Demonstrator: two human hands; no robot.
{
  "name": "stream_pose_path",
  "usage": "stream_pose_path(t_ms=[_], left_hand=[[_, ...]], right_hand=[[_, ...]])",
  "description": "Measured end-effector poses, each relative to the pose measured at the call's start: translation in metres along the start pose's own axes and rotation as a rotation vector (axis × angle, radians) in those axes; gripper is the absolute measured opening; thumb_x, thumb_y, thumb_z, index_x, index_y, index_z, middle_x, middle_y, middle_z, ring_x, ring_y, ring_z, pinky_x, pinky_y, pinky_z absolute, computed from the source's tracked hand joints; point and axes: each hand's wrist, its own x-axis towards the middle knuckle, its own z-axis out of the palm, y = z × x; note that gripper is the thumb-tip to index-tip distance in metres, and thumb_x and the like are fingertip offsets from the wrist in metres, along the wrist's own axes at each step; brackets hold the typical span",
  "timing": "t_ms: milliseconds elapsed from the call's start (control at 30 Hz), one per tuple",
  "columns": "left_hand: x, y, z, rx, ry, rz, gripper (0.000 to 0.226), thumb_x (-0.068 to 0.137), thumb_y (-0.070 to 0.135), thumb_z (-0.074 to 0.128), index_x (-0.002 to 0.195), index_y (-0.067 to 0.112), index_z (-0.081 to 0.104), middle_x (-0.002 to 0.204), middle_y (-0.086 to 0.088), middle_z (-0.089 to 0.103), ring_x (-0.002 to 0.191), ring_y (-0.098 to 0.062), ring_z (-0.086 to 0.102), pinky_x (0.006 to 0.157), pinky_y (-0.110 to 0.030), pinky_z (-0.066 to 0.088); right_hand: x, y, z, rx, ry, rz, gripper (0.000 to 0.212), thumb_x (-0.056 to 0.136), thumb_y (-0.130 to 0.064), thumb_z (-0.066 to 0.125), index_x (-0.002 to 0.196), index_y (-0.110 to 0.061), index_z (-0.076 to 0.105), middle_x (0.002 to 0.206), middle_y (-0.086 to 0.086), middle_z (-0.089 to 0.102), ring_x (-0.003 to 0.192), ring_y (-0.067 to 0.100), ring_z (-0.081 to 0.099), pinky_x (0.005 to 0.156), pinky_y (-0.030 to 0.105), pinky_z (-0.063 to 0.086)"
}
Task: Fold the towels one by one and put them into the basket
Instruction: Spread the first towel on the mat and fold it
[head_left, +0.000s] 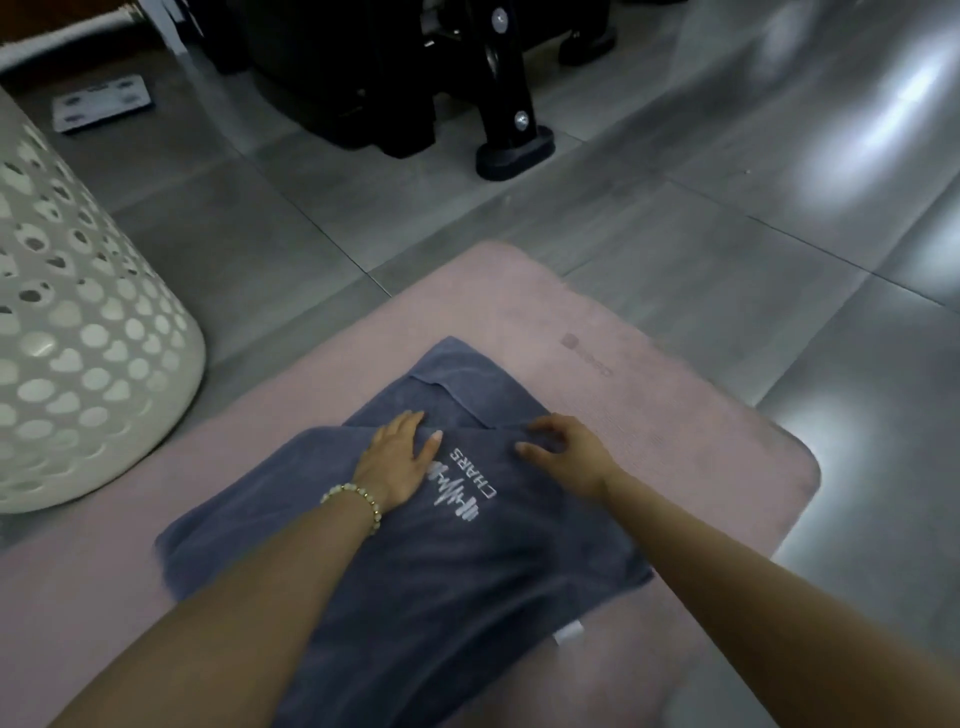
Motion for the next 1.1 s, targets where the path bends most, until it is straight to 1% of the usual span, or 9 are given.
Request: stream_pose_path(t_ms=[167, 233, 333, 433, 567, 667, 833, 967, 1100], left_hand=[[0.024, -0.036, -0.021, 0.248, -0.044, -0.12, 0.053, 0.099, 0.05, 0.023, 0.147, 0.026, 0.026, 0.157, -0.001, 0.02, 0.144, -0.024, 0.016, 0.118, -0.039, 0.01], [0.026, -0.047, -0.028, 0.308, -0.012, -0.126, 0.052, 0.099, 0.05, 0.024, 0.141, 0.022, 0.036, 0.149, -0.005, 0.035, 0.138, -0.024, 0.028, 0.115, -0.037, 0.016], [0.026, -0.054, -0.038, 0.35, 0.025, -0.094, 0.048, 0.099, 0.051, 0.024, 0.112, 0.017, 0.056, 0.119, -0.008, 0.063, 0.112, -0.028, 0.054, 0.098, -0.035, 0.035], [0.021, -0.058, -0.046, 0.281, -0.028, -0.125, 0.049, 0.099, 0.052, 0.023, 0.085, 0.019, 0.057, 0.104, -0.006, 0.067, 0.102, -0.027, 0.059, 0.091, -0.035, 0.042], [0.004, -0.067, -0.044, 0.237, -0.072, -0.174, 0.047, 0.097, 0.054, 0.03, 0.089, 0.016, 0.056, 0.104, -0.005, 0.064, 0.101, -0.025, 0.058, 0.083, -0.03, 0.041], [-0.014, -0.082, -0.033, 0.098, -0.085, -0.252, 0.046, 0.093, 0.057, 0.038, 0.1, 0.015, 0.057, 0.102, -0.002, 0.064, 0.097, -0.022, 0.058, 0.084, -0.03, 0.042], [-0.034, -0.091, -0.027, -0.369, -0.017, -0.23, 0.042, 0.09, 0.038, 0.058, 0.078, -0.001, 0.065, 0.07, -0.009, 0.061, 0.064, -0.014, 0.052, 0.066, -0.03, 0.046], [-0.033, -0.071, -0.044, -0.727, 0.011, -0.188, 0.017, 0.092, 0.025, 0.059, 0.088, 0.009, 0.064, 0.062, -0.004, 0.054, 0.037, -0.003, 0.039, 0.039, -0.015, 0.035], [-0.004, -0.037, -0.065, -0.884, 0.023, -0.106, 0.011, 0.094, 0.023, 0.056, 0.095, 0.014, 0.061, 0.055, 0.008, 0.053, 0.036, -0.001, 0.042, 0.038, -0.011, 0.035]], right_hand=[[0.033, -0.025, 0.03, -0.253, -0.151, -0.073, 0.041, 0.09, -0.039, 0.059, 0.124, -0.017, 0.059, 0.129, 0.003, 0.057, 0.121, 0.023, 0.05, 0.106, 0.034, 0.037], [0.038, -0.03, 0.042, -0.401, -0.165, -0.121, 0.024, 0.093, -0.044, 0.05, 0.089, -0.027, 0.066, 0.107, 0.005, 0.065, 0.113, 0.028, 0.052, 0.099, 0.035, 0.039], [0.038, -0.04, 0.057, -0.456, -0.13, -0.175, 0.05, 0.096, -0.046, 0.044, 0.051, -0.027, 0.055, 0.07, 0.002, 0.057, 0.098, 0.029, 0.054, 0.092, 0.034, 0.036], [0.038, -0.04, 0.071, -0.383, -0.238, -0.185, 0.054, 0.094, -0.049, 0.046, 0.06, -0.017, 0.073, 0.079, 0.002, 0.068, 0.09, 0.013, 0.057, 0.093, 0.029, 0.04], [0.04, -0.038, 0.086, -0.258, -0.215, -0.164, 0.049, 0.09, -0.046, 0.057, 0.061, -0.007, 0.059, 0.07, 0.007, 0.066, 0.067, 0.019, 0.06, 0.076, 0.037, 0.05], [0.038, -0.042, 0.093, -0.168, -0.193, -0.124, 0.034, 0.084, -0.046, 0.064, 0.071, -0.016, 0.054, 0.072, -0.003, 0.059, 0.07, 0.012, 0.054, 0.07, 0.025, 0.045], [0.025, -0.048, 0.102, -0.093, -0.354, 0.0, 0.056, 0.081, -0.052, 0.065, 0.047, -0.02, 0.035, 0.046, -0.005, 0.039, 0.047, 0.008, 0.039, 0.054, 0.022, 0.035], [0.022, -0.062, 0.088, 0.058, -0.551, 0.152, 0.049, 0.078, -0.062, 0.061, 0.076, -0.014, 0.069, 0.084, -0.003, 0.071, 0.083, 0.01, 0.065, 0.082, 0.026, 0.052], [0.029, -0.072, 0.071, 0.42, -0.689, 0.388, 0.061, 0.08, -0.064, 0.056, 0.123, -0.021, 0.058, 0.12, -0.007, 0.061, 0.111, 0.01, 0.055, 0.094, 0.025, 0.042]])
